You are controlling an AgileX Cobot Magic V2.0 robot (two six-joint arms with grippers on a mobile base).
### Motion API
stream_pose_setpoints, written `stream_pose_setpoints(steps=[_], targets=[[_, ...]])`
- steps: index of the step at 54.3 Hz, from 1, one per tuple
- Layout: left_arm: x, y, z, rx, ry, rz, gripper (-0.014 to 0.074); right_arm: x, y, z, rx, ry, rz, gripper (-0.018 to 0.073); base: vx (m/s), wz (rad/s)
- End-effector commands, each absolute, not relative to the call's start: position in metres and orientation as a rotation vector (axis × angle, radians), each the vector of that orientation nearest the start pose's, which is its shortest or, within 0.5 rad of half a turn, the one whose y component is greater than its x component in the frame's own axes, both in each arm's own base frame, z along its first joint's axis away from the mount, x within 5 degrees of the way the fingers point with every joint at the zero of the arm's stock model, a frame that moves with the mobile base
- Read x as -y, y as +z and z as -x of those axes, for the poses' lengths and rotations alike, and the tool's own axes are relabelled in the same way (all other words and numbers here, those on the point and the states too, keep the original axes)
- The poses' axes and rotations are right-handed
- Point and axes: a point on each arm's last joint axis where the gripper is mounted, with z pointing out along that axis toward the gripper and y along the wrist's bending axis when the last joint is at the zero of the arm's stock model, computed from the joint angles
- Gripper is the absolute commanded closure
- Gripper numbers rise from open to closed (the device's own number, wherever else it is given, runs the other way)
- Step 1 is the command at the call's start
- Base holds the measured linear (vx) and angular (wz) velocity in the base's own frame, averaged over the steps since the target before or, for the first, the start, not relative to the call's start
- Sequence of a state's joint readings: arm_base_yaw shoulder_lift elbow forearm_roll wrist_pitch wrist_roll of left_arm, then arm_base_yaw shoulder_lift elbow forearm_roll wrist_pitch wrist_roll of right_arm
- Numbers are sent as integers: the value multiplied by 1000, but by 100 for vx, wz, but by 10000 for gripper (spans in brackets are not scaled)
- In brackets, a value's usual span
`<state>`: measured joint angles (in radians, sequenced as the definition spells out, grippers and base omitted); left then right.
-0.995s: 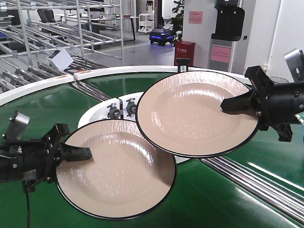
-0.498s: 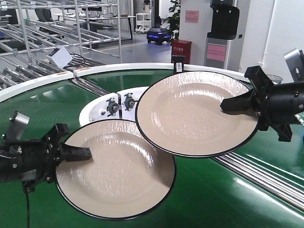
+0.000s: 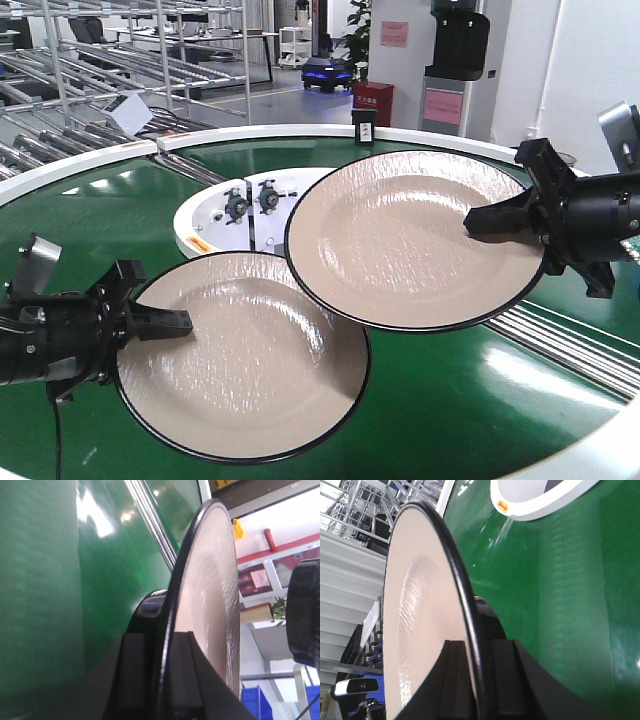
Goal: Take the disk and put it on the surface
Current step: 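Turn the base away from the conveyor while holding both plates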
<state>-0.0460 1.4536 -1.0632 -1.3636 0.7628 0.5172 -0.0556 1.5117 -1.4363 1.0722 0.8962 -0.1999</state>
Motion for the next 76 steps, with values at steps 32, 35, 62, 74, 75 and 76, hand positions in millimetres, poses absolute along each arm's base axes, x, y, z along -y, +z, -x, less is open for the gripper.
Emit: stream_pose_setpoints(steps=[32, 35, 62, 74, 75, 76], targets=[[79, 352, -299, -2025, -1373, 312, 598, -44, 435, -321, -1957, 1223, -295, 564, -22, -38], [79, 352, -299, -2025, -1373, 312, 598, -44, 435, -321, -1957, 1223, -295, 564, -17, -66], [79, 352, -299, -2025, -1373, 312, 598, -44, 435, -321, -1958, 1224, -294, 564, -13, -65], [79, 352, -299, -2025, -1373, 312, 598, -44, 435, -321, -1958, 1224, -294, 564, -3, -55], [79, 352, -299, -2025, -1373, 312, 598, -44, 435, -321, -1958, 1224, -294, 564, 0, -52], [79, 352, -299, -2025, -1373, 312, 598, -44, 435, -321, -1958, 1224, -294, 564, 1, -51]])
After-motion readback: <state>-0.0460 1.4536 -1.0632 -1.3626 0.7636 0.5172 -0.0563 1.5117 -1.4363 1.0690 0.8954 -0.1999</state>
